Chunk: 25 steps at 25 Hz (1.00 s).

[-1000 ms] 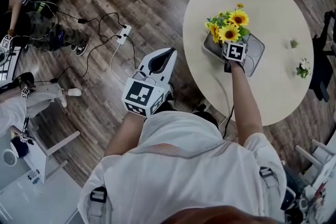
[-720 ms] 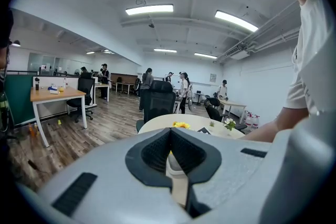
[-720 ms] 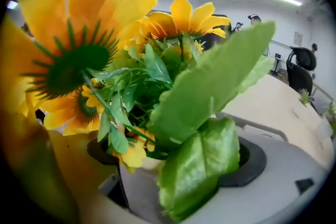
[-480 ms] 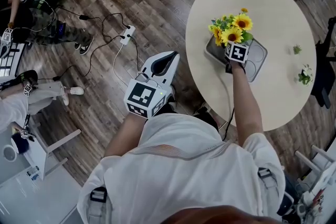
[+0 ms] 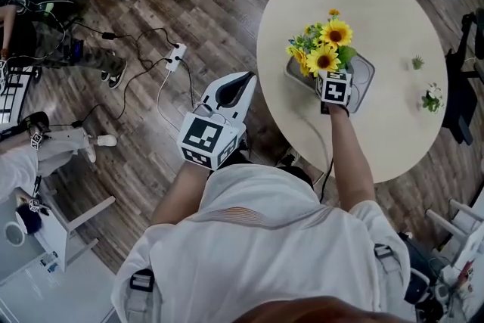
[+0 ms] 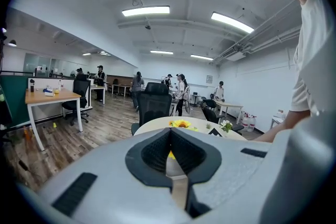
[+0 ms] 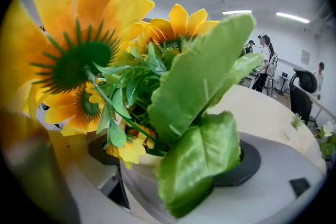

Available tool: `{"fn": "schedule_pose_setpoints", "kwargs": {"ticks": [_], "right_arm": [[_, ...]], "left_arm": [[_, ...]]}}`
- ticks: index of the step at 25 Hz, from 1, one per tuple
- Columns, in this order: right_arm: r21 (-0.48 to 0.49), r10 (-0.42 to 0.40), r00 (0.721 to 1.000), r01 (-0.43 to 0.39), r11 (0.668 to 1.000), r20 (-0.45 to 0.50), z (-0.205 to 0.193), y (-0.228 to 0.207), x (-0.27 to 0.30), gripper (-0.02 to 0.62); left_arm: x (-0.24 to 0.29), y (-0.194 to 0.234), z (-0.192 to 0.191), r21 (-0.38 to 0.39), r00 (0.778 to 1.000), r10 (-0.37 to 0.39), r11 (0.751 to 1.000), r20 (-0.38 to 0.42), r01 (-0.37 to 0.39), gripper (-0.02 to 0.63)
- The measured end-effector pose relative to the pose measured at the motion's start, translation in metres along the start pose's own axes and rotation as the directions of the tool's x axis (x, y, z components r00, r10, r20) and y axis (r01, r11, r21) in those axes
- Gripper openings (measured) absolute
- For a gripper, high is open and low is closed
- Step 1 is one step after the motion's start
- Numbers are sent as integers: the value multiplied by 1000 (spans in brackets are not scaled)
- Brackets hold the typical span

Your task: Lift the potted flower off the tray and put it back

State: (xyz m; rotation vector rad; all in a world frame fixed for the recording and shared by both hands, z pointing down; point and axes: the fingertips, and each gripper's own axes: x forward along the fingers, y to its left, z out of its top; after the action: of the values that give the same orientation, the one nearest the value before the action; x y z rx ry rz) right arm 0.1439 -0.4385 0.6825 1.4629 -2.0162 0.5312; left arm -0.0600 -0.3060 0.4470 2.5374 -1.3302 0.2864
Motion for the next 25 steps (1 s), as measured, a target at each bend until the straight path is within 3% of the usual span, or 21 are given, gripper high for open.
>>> {"fn": "schedule_pose_setpoints", "kwargs": {"ticks": [5, 7, 11, 17, 25], "right_arm": [[53, 71, 996, -74, 996, 48, 25, 15, -59, 505], [33, 78, 994, -80, 996, 75, 38, 15, -88, 505], [-28, 49, 988, -45, 999, 146, 66, 4, -149, 505], [47, -3, 974, -7, 999, 226, 101, -23, -240, 505], [77, -47, 958, 27, 997, 282, 99, -33, -319, 505]], "left_arm": [[2, -10, 8, 17, 999, -34, 999, 21, 34, 5], [5, -17, 13, 26, 998, -53, 998, 32, 53, 5], [8, -35, 26, 36, 993, -94, 995, 70, 92, 5], [18, -58, 58, 56, 977, -163, 986, 140, 157, 5], [10, -94, 75, 115, 959, -218, 973, 182, 200, 5]]}}
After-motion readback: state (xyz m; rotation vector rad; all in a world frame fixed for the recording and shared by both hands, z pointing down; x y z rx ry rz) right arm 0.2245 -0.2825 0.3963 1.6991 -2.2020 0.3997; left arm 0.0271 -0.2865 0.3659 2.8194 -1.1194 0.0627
